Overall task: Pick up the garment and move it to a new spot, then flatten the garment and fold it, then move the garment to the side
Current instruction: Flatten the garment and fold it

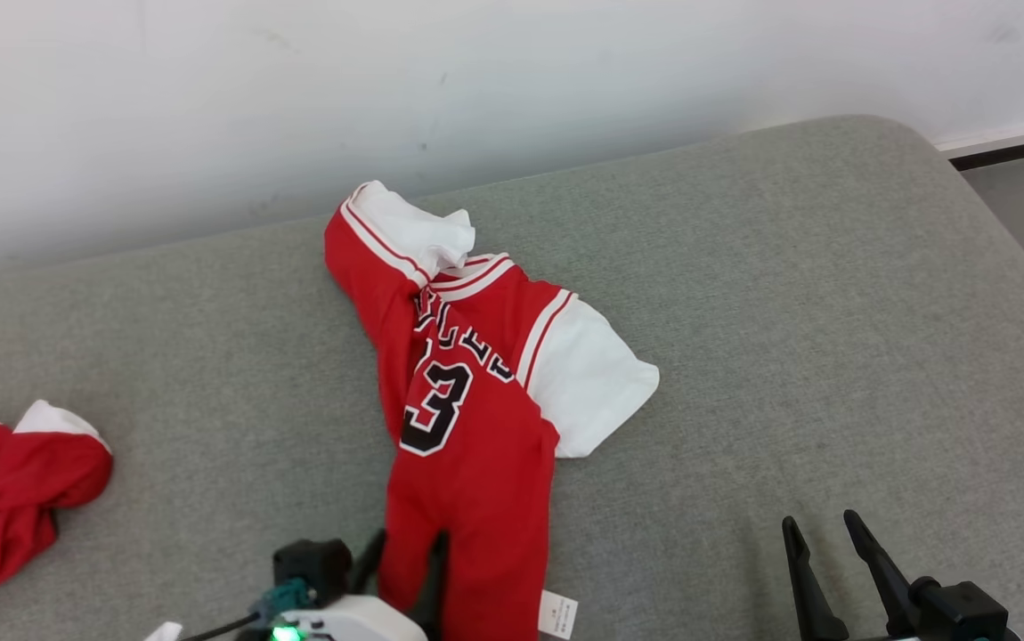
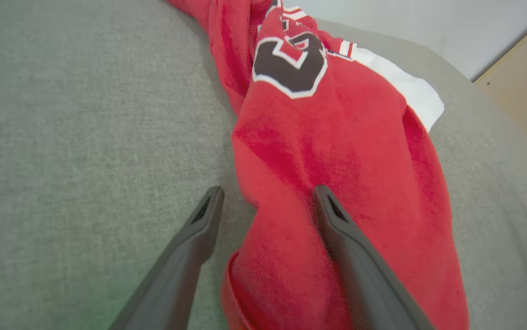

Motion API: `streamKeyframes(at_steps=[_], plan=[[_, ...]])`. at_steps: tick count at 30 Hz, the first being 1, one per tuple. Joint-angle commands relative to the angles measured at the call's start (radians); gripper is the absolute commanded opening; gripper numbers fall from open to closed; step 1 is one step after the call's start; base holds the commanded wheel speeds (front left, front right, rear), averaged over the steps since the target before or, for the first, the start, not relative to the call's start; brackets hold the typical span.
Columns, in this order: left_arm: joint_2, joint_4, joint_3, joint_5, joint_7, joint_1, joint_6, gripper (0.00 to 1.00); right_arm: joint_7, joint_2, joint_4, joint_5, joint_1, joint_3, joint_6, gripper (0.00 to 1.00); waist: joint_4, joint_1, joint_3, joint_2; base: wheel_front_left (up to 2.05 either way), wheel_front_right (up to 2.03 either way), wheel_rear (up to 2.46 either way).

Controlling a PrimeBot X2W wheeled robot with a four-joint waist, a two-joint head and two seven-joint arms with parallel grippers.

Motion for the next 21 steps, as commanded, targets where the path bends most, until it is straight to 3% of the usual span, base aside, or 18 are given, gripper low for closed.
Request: streamKeyframes(at_steps=[1, 3, 4, 5, 7, 14, 18, 19, 20, 21], plan=[[-0.005, -0.004, -0.002, -0.022, 0.010, 0.016, -0.006, 1.00, 0.001, -0.003, -0.001, -0.008, -0.002, 0.000, 0.000, 1.00, 0.004, 0.0001, 0.003, 0.0000, 0.00, 0.00, 0.00], [-0.016, -0.008, -0.014, -0.044, 0.044, 0.031, -0.027, 1.00, 0.001, -0.003, 0.000, -0.007, -0.007, 0.000, 0.000, 1.00, 0.009, 0.0001, 0.005, 0.0000, 0.00, 0.00, 0.00], [-0.015, -0.005, -0.019, -0.047, 0.056, 0.033, -0.034, 0.45, 0.001, -0.003, 0.001, -0.007, -0.009, 0.000, 0.000, 1.00, 0.011, 0.0001, 0.007, 0.0000, 0.00, 0.00, 0.00], [-0.013, -0.002, -0.024, -0.050, 0.062, 0.033, -0.040, 0.00, 0.001, -0.003, 0.001, -0.007, -0.011, 0.002, 0.000, 1.00, 0.012, 0.0001, 0.008, 0.0000, 0.00, 0.00, 0.00], [-0.012, -0.002, -0.027, -0.052, 0.059, 0.028, -0.044, 0.00, 0.001, -0.003, 0.001, -0.006, -0.011, 0.002, 0.000, 1.00, 0.015, 0.0001, 0.008, 0.0000, 0.00, 0.00, 0.00], [0.027, -0.025, 0.040, -0.061, 0.009, 0.055, 0.016, 0.00, 0.001, -0.003, 0.008, -0.006, 0.007, 0.002, 0.000, 1.00, 0.025, 0.0001, -0.007, 0.0000, 0.00, 0.00, 0.00], [0.057, -0.032, 0.070, -0.089, 0.036, 0.066, 0.030, 0.00, 0.001, -0.003, 0.012, -0.010, 0.011, 0.005, 0.000, 1.00, 0.040, 0.0001, -0.012, 0.0000, 0.00, 0.00, 0.00], [0.063, -0.030, 0.075, -0.091, 0.045, 0.067, 0.031, 0.16, 0.001, -0.003, 0.013, -0.010, 0.010, 0.006, 0.000, 1.00, 0.044, 0.0001, -0.014, 0.0000, 0.00, 0.00, 0.00], [0.070, -0.026, 0.078, -0.092, 0.053, 0.066, 0.028, 0.47, 0.001, -0.003, 0.015, -0.009, 0.007, 0.009, 0.000, 1.00, 0.047, 0.0001, -0.015, 0.0000, 0.00, 0.00, 0.00], [0.076, -0.022, 0.081, -0.093, 0.058, 0.062, 0.029, 1.00, 0.001, -0.003, 0.016, -0.009, 0.004, 0.013, 0.000, 1.00, 0.049, 0.0001, -0.016, 0.0000, 0.00, 0.00, 0.00]])
